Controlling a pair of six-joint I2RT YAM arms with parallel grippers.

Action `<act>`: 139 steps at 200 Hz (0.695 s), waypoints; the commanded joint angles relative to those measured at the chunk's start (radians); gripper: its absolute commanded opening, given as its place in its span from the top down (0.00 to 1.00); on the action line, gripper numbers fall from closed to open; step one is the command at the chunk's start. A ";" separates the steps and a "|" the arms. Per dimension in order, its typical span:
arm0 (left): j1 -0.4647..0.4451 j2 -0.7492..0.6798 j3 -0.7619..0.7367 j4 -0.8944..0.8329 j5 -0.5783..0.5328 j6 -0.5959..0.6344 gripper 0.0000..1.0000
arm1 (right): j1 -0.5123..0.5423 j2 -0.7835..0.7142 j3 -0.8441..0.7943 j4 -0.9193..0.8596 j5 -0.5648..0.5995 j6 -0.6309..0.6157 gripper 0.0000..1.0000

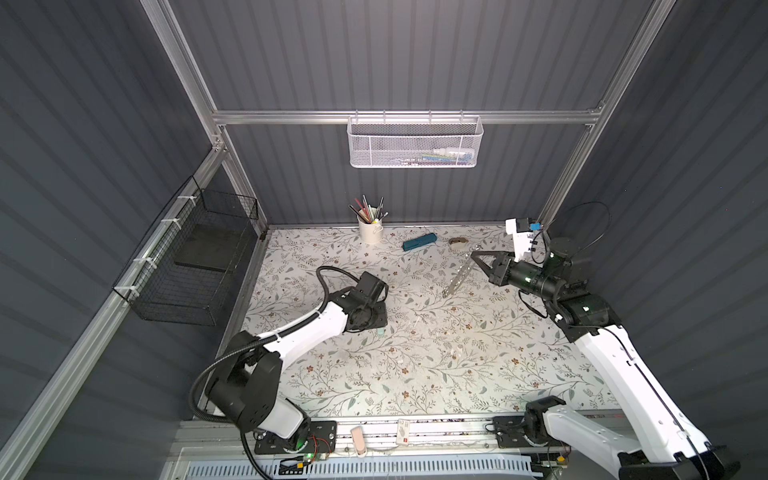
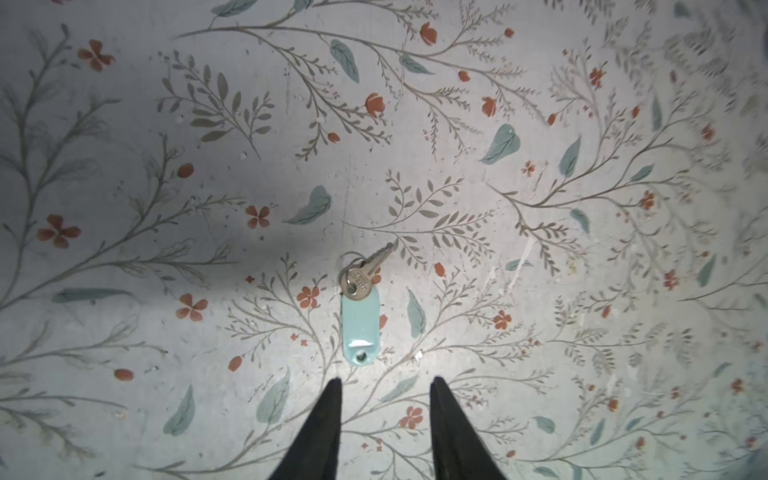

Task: Put the keys on the keyring
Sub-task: 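Lower the open left gripper over the green-tag key on the table, then close the left gripper on the key's metal blade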

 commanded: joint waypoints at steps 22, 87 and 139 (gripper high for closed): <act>0.057 0.102 0.094 -0.067 0.033 0.139 0.70 | 0.007 -0.013 -0.006 0.033 -0.035 -0.011 0.96; 0.152 0.333 0.282 -0.208 0.258 0.334 0.76 | 0.006 -0.019 -0.008 0.010 -0.055 -0.036 0.96; 0.189 0.393 0.320 -0.228 0.329 0.378 0.77 | 0.007 -0.028 -0.019 0.004 -0.067 -0.041 0.95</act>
